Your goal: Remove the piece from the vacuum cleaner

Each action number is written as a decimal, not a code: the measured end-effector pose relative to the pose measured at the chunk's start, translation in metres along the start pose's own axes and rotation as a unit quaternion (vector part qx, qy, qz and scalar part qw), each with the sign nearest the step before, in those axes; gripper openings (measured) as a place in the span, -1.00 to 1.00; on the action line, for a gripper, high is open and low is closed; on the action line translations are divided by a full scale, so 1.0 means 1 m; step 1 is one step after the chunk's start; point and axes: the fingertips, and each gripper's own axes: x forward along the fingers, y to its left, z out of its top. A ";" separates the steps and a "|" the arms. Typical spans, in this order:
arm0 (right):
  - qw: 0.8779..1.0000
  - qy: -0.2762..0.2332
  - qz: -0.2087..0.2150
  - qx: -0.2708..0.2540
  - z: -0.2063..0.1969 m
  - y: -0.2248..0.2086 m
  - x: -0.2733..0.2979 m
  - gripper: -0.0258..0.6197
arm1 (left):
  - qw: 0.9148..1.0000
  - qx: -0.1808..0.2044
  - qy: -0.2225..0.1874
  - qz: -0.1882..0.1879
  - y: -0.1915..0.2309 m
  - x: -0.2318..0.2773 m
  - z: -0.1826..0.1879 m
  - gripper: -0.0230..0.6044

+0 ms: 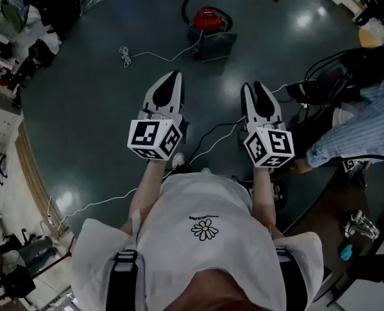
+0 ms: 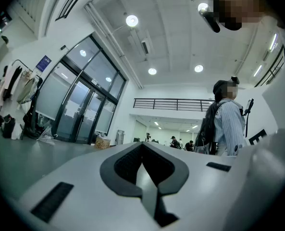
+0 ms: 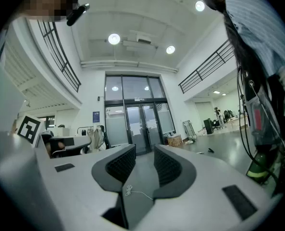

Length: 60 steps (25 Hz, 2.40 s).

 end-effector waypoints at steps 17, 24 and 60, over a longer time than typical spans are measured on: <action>0.999 0.032 -0.001 -0.017 -0.019 -0.048 0.047 -0.55 | 1.000 -0.005 0.004 0.017 0.026 0.060 -0.020 -0.91; 0.998 0.046 -0.022 -0.033 -0.034 -0.086 0.153 -0.55 | 1.000 -0.030 0.005 0.007 0.096 0.164 -0.040 -0.91; 0.965 0.200 0.077 -0.151 -0.071 -0.353 0.658 -0.22 | 0.976 0.085 0.199 -0.031 0.276 0.703 -0.154 -0.91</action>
